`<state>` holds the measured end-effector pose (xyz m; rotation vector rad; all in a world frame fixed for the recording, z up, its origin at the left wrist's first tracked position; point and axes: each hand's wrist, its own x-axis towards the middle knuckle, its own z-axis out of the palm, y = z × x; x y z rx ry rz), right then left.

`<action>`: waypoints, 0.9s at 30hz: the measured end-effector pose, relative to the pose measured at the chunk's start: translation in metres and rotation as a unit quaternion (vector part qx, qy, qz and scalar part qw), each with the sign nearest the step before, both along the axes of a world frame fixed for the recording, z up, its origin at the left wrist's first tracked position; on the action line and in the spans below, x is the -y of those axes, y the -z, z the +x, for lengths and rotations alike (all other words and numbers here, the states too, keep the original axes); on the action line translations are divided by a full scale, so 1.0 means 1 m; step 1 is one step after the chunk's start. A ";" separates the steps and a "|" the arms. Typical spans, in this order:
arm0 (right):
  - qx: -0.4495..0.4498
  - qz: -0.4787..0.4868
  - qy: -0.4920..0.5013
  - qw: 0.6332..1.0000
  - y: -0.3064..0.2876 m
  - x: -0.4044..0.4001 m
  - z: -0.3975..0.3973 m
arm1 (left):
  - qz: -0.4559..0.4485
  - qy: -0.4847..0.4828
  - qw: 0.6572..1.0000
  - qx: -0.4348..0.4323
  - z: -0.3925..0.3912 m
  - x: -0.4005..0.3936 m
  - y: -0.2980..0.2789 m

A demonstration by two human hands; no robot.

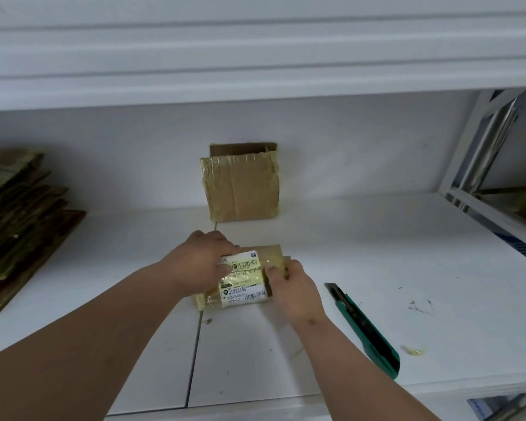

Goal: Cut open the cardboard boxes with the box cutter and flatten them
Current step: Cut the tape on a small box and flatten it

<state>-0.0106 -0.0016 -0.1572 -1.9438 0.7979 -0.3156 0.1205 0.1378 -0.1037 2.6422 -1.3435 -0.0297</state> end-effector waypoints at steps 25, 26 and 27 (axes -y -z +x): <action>0.000 0.168 0.053 0.984 -0.020 -0.017 -0.008 | 0.005 -0.010 1.000 0.015 -0.013 -0.016 0.026; 0.003 0.171 0.042 0.984 -0.020 -0.015 -0.013 | 0.004 -0.009 1.000 0.021 -0.014 -0.016 0.026; 0.006 0.172 0.029 0.985 -0.020 -0.014 -0.017 | 0.000 -0.008 1.000 0.030 -0.013 -0.016 0.025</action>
